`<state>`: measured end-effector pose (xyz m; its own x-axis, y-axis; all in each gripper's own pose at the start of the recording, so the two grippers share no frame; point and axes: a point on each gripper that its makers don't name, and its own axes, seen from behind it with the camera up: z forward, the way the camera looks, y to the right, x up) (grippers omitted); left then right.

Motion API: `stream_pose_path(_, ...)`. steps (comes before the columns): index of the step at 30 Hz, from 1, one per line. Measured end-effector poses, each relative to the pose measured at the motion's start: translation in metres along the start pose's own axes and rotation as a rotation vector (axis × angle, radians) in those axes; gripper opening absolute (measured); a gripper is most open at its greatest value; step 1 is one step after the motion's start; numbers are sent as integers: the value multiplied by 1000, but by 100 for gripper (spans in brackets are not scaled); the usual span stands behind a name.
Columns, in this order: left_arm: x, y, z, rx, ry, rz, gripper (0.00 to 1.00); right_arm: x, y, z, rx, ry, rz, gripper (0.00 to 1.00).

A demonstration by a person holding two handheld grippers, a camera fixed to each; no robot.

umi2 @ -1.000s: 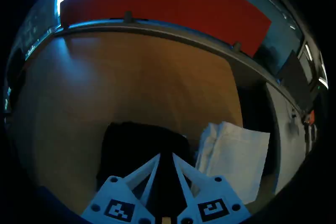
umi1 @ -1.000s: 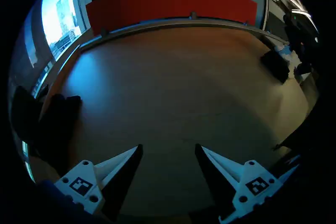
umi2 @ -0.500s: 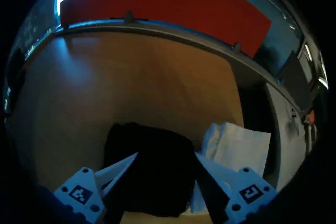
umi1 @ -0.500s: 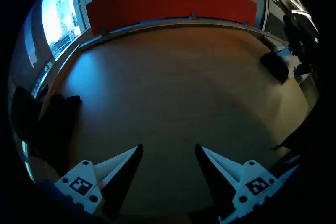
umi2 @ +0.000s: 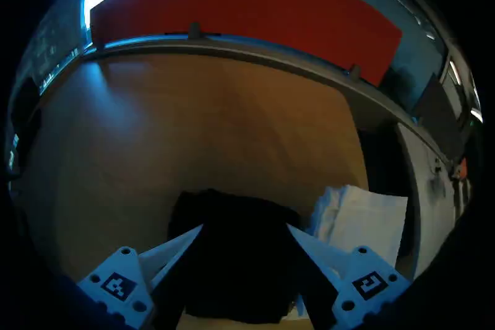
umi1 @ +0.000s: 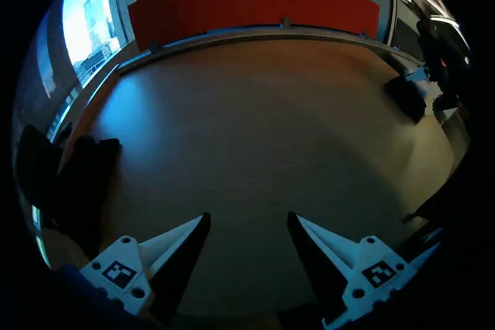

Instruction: Fold towel

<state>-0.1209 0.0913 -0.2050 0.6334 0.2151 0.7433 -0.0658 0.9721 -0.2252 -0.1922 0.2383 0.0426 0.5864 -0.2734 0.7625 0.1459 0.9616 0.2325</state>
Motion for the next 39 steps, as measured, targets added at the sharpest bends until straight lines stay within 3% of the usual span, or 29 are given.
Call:
stream_pose_path(12, -1, -2, -3, 8, -3, 0, 92, -9, -1, 9, -2, -20, -4, 83)
stream_pose_path(27, -9, -10, -11, 42, -22, 1, 92, -29, 2, 37, -6, -60, 25, 83)
stream_pose_path(39, -2, -14, -9, 36, -9, -2, 92, -16, -4, 20, -3, -11, 28, 83)
